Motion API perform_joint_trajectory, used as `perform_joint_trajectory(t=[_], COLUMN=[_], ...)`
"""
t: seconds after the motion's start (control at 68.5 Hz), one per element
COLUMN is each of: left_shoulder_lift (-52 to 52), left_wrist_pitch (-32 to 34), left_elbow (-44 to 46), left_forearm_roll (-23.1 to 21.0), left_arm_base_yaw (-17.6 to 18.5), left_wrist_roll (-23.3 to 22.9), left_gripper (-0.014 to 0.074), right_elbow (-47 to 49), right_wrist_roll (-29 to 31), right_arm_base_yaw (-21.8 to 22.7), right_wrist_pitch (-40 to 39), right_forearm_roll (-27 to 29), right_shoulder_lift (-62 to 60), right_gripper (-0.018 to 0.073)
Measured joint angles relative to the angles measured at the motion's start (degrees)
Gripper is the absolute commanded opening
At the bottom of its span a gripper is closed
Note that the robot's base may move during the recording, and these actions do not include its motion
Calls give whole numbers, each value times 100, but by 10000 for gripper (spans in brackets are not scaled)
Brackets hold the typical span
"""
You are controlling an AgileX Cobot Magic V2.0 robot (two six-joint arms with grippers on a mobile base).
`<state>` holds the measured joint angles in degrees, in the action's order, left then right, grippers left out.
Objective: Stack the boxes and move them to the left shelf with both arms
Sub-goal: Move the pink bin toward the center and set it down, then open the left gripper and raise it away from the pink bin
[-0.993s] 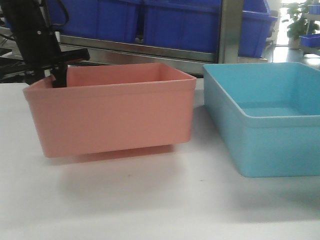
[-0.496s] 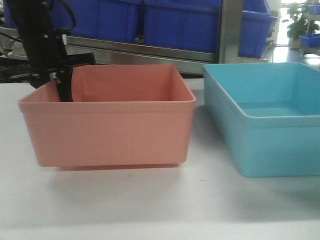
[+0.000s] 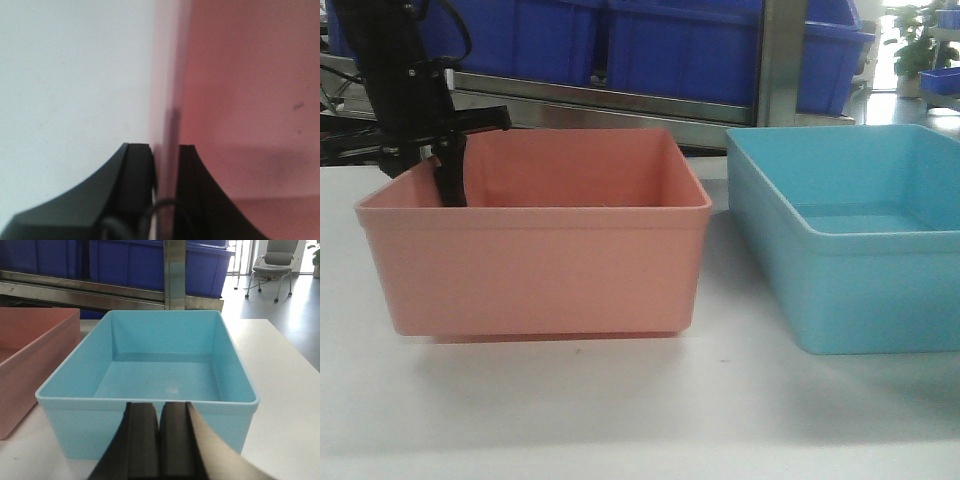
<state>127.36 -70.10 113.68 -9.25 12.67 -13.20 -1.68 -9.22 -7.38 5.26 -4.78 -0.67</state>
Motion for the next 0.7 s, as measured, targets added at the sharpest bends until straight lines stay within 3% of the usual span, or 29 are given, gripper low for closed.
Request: perform_joint_trajectory(t=[0.292, 0.511, 0.701], left_shoulder_lift=[0, -222, -896], left_wrist_pitch=[0, 0, -22], left_elbow=[0, 0, 10], left_forearm_roll=[-103, -115, 96], left_arm_base_yaw=[0, 0, 0], left_wrist_roll=[0, 153, 420], left_gripper=[503, 523, 479], right_elbow=[0, 0, 0], right_wrist_roll=[0, 0, 0], right_arm_base_yaw=[0, 0, 0], right_wrist_pitch=[0, 0, 0], right_forearm_roll=[0, 0, 0], right_shoulder_lift=[0, 0, 0], right_gripper=[55, 55, 55])
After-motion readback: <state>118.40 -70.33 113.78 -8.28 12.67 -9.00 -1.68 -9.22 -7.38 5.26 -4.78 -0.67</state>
